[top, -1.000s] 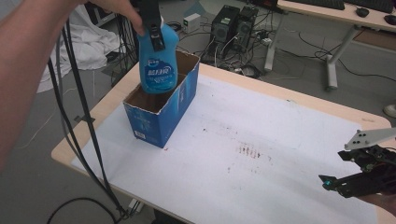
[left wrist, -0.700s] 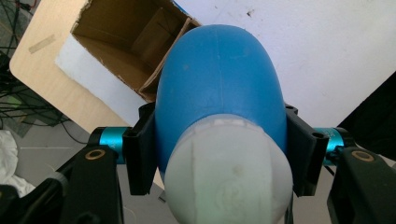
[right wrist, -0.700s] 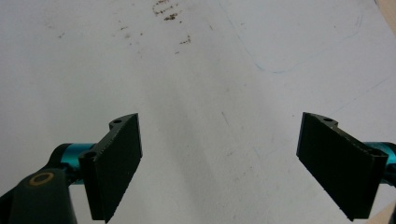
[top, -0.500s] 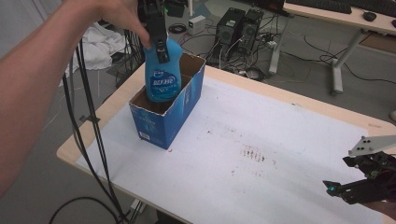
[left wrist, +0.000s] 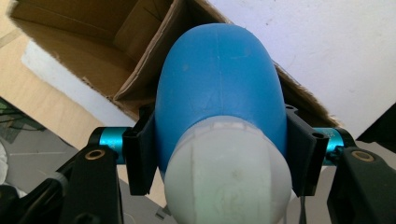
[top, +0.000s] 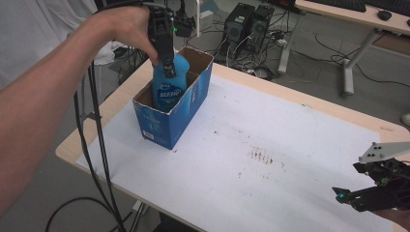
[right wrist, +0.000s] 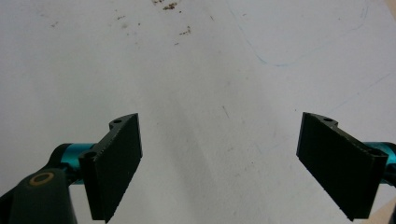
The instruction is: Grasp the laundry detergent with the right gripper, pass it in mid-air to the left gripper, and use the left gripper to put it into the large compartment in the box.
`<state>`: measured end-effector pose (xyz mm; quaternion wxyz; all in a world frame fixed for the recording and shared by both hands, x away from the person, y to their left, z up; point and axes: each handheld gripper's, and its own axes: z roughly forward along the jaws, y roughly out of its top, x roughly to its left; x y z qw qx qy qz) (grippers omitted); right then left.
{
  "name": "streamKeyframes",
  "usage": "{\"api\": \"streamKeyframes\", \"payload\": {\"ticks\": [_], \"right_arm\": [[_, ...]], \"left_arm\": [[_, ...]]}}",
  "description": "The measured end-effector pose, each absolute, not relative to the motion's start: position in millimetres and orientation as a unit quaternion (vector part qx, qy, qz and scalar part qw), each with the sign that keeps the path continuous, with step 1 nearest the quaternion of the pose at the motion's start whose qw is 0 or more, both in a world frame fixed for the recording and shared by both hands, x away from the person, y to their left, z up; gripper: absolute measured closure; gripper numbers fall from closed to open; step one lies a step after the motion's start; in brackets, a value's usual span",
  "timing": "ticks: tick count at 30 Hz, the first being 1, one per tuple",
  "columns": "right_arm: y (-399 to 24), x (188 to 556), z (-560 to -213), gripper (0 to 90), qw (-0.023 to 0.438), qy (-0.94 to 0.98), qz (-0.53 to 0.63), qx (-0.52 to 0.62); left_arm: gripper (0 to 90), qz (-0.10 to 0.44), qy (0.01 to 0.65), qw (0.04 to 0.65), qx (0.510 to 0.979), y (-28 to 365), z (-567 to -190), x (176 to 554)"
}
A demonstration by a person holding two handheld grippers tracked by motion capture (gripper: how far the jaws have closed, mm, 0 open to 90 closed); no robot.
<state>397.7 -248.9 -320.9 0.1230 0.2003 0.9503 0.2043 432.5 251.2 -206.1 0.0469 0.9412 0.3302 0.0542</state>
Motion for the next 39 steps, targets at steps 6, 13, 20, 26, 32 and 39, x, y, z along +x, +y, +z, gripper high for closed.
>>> {"api": "streamKeyframes", "payload": {"ticks": [6, 13, 20, 26, 32, 39], "right_arm": [[-249.5, 397.9, -323.1, 13.6, 0.122, 0.951, 0.202, 0.201], [-246.4, 396.0, -327.2, 13.6, 0.121, 0.954, 0.193, 0.197], [-249.7, 395.4, -327.1, 13.6, 0.121, 0.953, 0.194, 0.198], [-251.5, 394.6, -328.1, 13.6, 0.121, 0.953, 0.193, 0.2], [-250.7, 393.8, -331.0, 13.6, 0.119, 0.953, 0.193, 0.199], [-250.2, 393.2, -332.1, 13.6, 0.12, 0.953, 0.194, 0.2]], "left_arm": [[38.1, 0.051, 0.299, 0.044, 0.952, 251.6, -224.2, 433.6], [38.1, 0.051, 0.267, 0.035, 0.962, 248.6, -241.8, 435.4], [38.1, 0.053, 0.238, 0.035, 0.969, 252.4, -257.6, 436.2], [38.1, 0.053, 0.212, 0.025, 0.975, 252.7, -267.6, 436.1], [38.1, 0.051, 0.205, 0.024, 0.977, 252.1, -270.3, 437.2], [37.9, 0.052, 0.203, 0.02, 0.978, 250.4, -271.4, 437.7]]}}
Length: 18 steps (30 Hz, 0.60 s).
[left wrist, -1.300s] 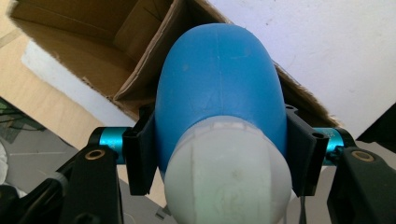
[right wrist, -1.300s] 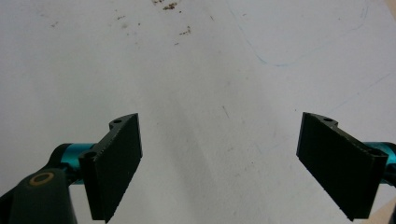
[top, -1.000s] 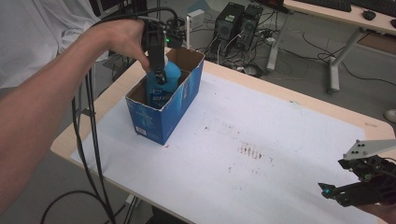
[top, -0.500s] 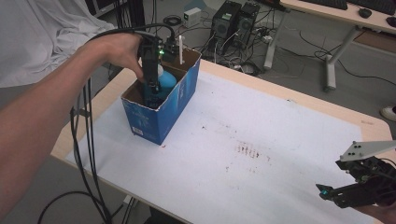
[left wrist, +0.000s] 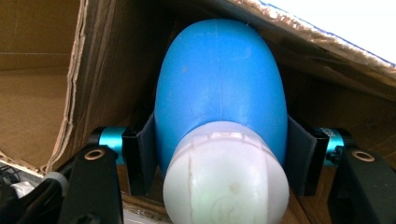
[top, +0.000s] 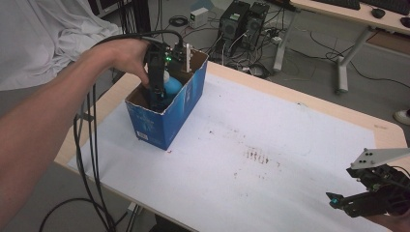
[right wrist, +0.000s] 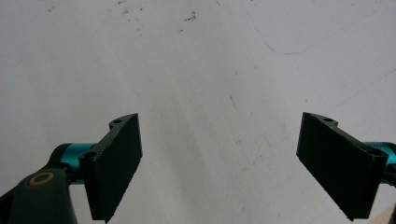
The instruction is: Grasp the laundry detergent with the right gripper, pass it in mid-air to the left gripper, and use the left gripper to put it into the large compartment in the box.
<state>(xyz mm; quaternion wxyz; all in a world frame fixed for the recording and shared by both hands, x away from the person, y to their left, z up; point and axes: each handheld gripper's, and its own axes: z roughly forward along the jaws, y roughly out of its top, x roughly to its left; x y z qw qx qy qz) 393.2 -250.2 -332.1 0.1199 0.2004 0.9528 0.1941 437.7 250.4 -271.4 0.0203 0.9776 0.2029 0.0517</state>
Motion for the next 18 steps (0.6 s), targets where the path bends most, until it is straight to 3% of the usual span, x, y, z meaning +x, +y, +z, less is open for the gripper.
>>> {"api": "streamKeyframes", "payload": {"ticks": [18], "right_arm": [[-251.7, 390.1, -333.3, 13.6, 0.121, 0.951, 0.197, 0.207]], "left_arm": [[33.4, 0.054, 0.212, 0.017, 0.976, 249.6, -273.3, 439.9]]}}
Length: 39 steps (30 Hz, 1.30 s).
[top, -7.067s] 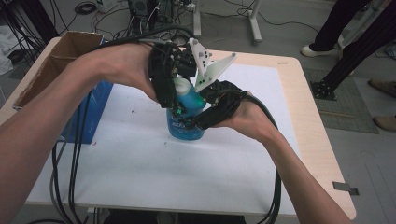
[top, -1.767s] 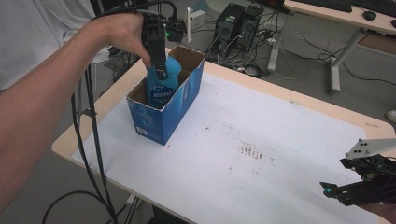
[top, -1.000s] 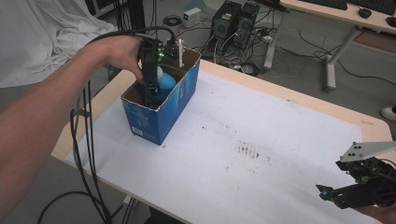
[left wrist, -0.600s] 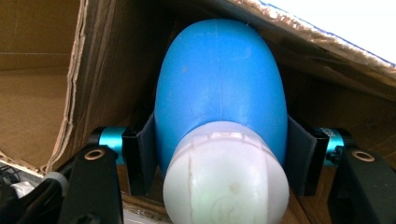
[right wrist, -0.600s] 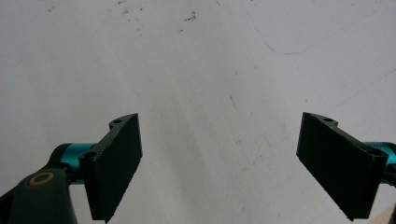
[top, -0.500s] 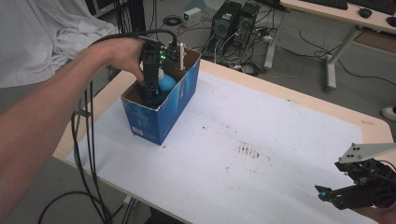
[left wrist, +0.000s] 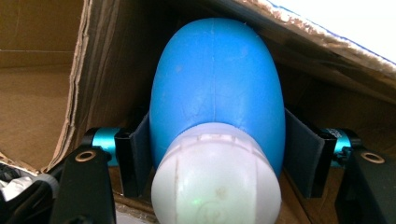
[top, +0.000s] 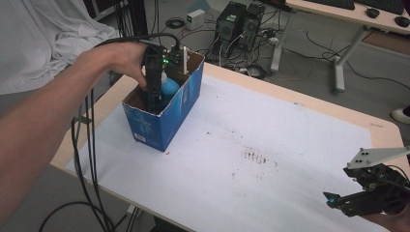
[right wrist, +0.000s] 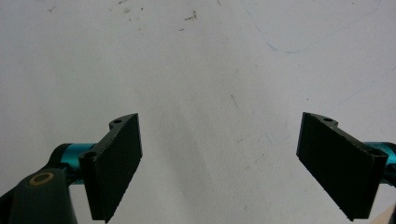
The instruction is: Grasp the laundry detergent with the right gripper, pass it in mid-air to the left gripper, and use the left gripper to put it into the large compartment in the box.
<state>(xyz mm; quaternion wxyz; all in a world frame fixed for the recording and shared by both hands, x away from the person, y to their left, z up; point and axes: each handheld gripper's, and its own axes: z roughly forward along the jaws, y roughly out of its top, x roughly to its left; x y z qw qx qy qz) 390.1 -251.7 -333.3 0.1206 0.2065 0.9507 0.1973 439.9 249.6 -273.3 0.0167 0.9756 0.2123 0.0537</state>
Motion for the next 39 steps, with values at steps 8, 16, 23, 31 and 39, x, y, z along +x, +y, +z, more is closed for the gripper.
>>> {"api": "streamKeyframes", "payload": {"ticks": [8, 16, 23, 31, 39], "right_arm": [[-250.1, 390.6, -334.5, 13.6, 0.119, 0.952, 0.194, 0.203], [-249.0, 390.3, -334.7, 13.6, 0.12, 0.953, 0.192, 0.2], [-250.3, 388.7, -334.9, 13.6, 0.12, 0.953, 0.189, 0.204], [-251.4, 388.3, -334.5, 13.6, 0.121, 0.953, 0.19, 0.203], [-252.1, 387.5, -333.8, 13.6, 0.122, 0.952, 0.192, 0.204]], "left_arm": [[29.3, 0.061, 0.22, 0.028, 0.973, 253.5, -269.5, 439.8], [26.0, 0.069, 0.226, 0.026, 0.971, 254.2, -267.0, 438.7], [25.8, 0.077, 0.227, 0.023, 0.971, 253.3, -261.0, 438.6], [22.3, 0.089, 0.23, 0.024, 0.969, 250.9, -245.9, 436.1], [21.1, 0.1, 0.218, 0.026, 0.97, 238.8, -224.0, 431.1]]}}
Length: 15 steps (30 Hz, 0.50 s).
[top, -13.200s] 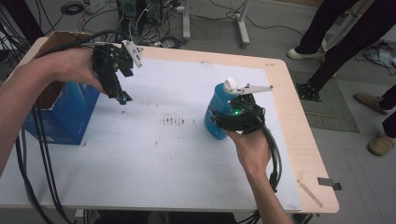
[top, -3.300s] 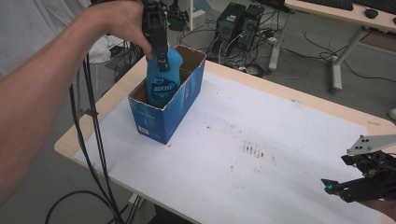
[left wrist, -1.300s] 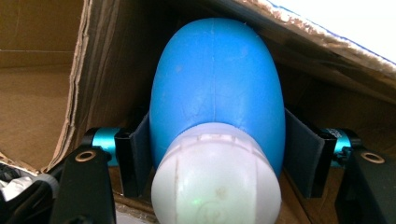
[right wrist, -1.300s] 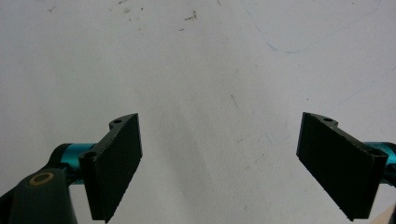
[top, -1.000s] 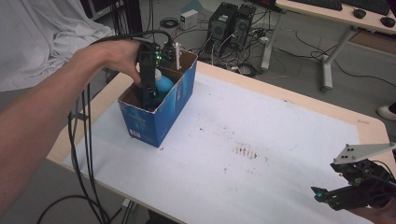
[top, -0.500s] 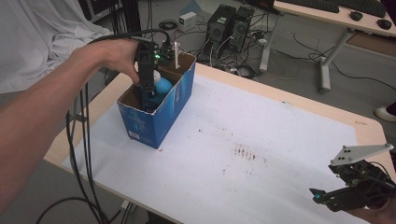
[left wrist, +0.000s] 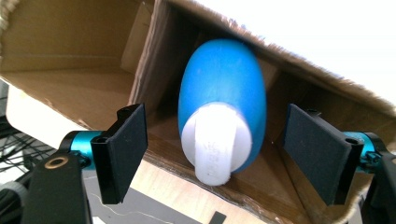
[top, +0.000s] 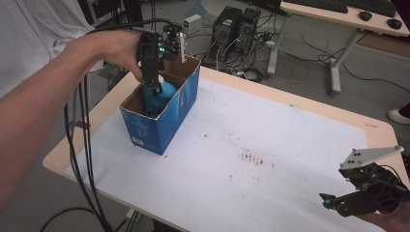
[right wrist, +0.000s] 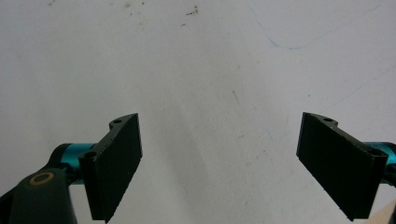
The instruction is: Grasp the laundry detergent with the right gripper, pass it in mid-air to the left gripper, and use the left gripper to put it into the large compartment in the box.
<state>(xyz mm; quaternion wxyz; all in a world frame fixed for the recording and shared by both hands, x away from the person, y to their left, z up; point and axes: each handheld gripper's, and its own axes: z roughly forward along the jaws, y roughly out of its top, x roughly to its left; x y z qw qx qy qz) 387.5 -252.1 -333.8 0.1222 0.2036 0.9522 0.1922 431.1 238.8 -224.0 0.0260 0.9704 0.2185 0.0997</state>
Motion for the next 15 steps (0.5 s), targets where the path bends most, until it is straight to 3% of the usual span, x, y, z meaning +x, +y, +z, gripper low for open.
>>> {"api": "streamKeyframes", "payload": {"ticks": [15], "right_arm": [[-251.6, 387.0, -331.8, 13.6, 0.126, 0.951, 0.193, 0.204]], "left_arm": [[19.7, 0.095, 0.14, 0.045, 0.985, 163.2, -201.8, 429.7]]}}
